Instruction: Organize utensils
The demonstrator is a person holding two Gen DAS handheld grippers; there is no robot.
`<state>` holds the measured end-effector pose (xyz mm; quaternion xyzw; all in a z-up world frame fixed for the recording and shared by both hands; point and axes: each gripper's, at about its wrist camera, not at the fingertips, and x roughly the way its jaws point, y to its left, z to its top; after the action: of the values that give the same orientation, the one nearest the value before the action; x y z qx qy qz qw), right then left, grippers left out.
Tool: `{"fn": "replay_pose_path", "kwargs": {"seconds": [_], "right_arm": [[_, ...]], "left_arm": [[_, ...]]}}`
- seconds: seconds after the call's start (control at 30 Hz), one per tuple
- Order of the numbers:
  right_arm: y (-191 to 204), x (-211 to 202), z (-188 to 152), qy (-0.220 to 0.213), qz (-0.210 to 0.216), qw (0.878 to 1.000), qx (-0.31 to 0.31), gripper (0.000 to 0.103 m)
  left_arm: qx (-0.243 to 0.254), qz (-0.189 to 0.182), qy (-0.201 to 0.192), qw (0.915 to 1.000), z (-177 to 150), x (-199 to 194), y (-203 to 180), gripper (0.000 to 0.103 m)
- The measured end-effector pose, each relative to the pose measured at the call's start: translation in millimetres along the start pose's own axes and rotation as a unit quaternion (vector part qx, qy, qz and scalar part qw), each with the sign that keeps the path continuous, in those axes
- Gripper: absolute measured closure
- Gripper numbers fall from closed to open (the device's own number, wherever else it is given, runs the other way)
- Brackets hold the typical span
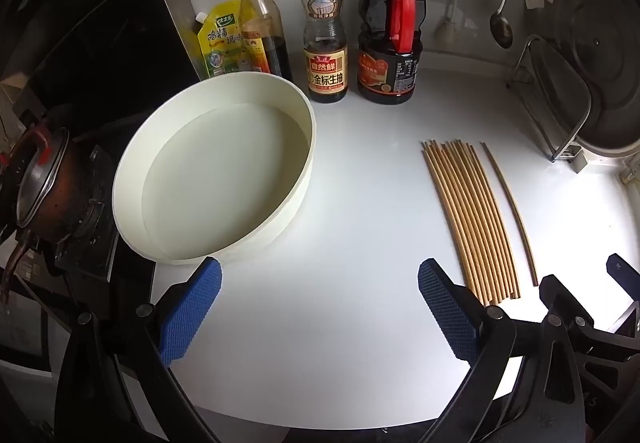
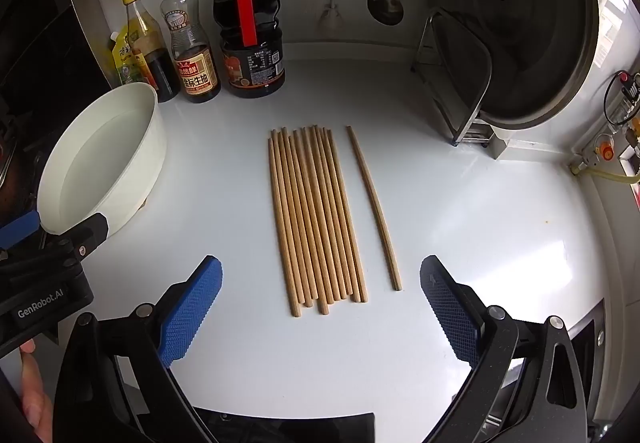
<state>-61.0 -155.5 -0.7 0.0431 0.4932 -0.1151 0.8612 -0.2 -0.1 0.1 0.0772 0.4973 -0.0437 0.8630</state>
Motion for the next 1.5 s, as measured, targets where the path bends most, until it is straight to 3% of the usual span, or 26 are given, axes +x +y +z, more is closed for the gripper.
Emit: {"fn": "replay_pose_path", "kwargs": {"seconds": [1.5], "right_arm": [[-0.8,-1.7,3.3,-0.004,0.000,1.000,-0.001,0.008]], "left_arm": [[-0.003,-0.005,0.001,1.0000,0.1,1.2,2.2,0.006]]}}
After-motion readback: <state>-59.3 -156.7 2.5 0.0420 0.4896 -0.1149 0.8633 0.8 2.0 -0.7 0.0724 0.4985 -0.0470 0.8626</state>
